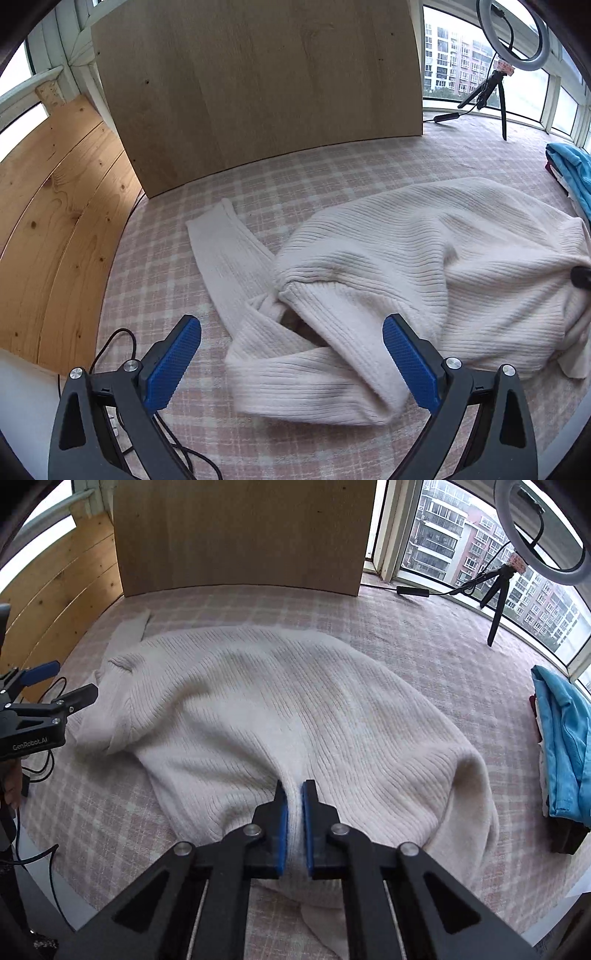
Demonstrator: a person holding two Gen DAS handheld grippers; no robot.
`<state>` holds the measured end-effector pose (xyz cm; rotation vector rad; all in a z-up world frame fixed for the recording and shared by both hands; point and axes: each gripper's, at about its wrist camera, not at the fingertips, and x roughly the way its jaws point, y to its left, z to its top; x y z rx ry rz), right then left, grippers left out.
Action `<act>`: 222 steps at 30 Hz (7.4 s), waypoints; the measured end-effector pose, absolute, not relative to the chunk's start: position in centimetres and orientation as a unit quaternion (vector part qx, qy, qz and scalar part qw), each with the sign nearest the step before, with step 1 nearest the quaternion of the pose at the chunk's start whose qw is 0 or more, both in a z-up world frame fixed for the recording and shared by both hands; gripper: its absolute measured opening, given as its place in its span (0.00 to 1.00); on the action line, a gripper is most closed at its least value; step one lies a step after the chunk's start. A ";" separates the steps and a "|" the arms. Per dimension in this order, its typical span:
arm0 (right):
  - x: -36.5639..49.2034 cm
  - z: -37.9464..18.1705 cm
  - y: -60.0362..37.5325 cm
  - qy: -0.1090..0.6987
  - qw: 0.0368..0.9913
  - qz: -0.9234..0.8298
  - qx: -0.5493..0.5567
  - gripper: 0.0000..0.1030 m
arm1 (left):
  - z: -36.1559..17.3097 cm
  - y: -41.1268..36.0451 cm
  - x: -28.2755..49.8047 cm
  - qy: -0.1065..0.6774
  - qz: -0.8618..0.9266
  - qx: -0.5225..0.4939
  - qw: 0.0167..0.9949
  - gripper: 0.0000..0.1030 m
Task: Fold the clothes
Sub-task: 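Grasp the sweater hem with the left tool while the right tool holds another edge, then lift the sweater high with both tools to shake it out, then lower the sweater flat onto the carpet with both tools and release, then grasp the sweater hem with both tools and pull it straight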
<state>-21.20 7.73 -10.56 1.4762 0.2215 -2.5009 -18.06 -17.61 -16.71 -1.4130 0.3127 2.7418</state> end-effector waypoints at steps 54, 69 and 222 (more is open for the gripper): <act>-19.5 -6.0 8.6 0.022 0.256 -0.811 0.525 0.39 | -20.2 -15.4 -17.8 0.095 0.823 -0.526 0.190 0.96; -38.7 -16.0 11.1 0.052 0.313 -0.748 0.583 0.45 | -16.2 -17.5 -14.1 0.012 0.852 -0.520 0.048 0.06; -14.4 -6.6 29.7 -0.070 0.170 -0.807 0.562 0.33 | -12.2 -16.0 -9.1 0.065 0.820 -0.548 0.152 0.33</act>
